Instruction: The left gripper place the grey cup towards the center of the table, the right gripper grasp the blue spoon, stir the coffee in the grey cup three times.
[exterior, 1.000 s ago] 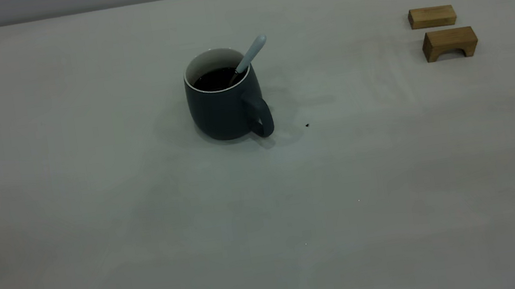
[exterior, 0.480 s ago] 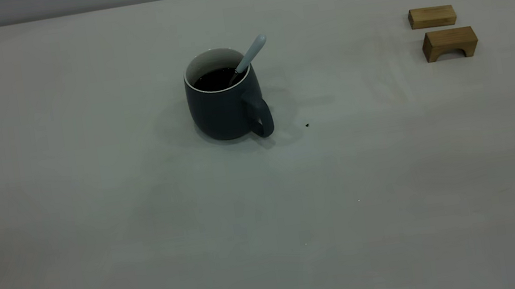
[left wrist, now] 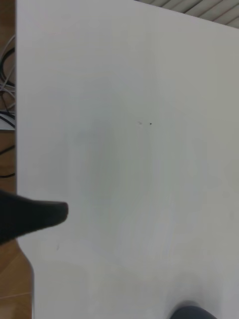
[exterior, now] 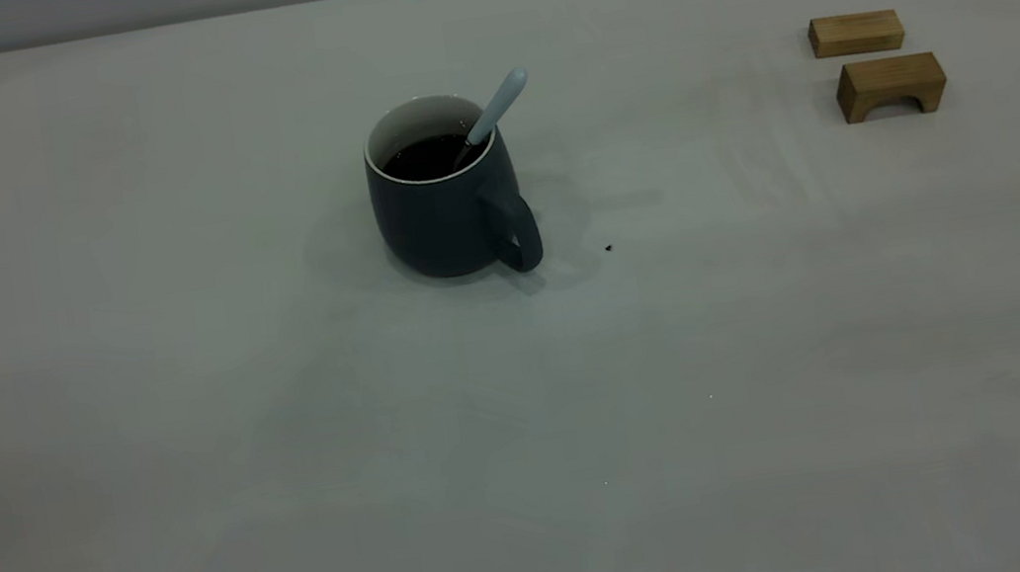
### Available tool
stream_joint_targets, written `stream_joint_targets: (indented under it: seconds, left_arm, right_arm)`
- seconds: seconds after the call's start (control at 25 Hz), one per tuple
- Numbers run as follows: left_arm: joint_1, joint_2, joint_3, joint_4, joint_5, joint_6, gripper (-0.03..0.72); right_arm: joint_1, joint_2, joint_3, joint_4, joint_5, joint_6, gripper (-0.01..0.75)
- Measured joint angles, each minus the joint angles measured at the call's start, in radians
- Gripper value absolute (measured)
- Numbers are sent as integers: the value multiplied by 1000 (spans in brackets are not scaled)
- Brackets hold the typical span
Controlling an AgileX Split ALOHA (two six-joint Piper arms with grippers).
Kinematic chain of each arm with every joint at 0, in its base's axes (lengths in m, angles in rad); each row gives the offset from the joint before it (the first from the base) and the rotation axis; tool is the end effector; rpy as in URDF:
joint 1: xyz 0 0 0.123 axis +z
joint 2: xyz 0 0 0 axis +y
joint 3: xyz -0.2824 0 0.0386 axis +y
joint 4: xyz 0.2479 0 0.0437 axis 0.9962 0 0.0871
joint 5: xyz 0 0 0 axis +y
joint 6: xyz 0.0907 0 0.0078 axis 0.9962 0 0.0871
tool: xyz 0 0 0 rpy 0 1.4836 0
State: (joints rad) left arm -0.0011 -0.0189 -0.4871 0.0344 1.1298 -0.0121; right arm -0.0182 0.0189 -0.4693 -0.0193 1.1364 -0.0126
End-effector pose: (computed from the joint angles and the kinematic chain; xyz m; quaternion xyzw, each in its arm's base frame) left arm -0.0093 0.0028 0.2680 -0.0061 0.8691 0.0139 0.4944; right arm -0.0024 -0.0016 0.2628 0.0030 0.8842 -0.0168 0.4669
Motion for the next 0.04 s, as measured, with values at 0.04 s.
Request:
stream_joint_targets:
  seconds: [0.04]
  left_arm:
    - [0, 0, 0, 0, 0, 0, 587]
  right_arm:
    - [0, 0, 0, 0, 0, 0, 237]
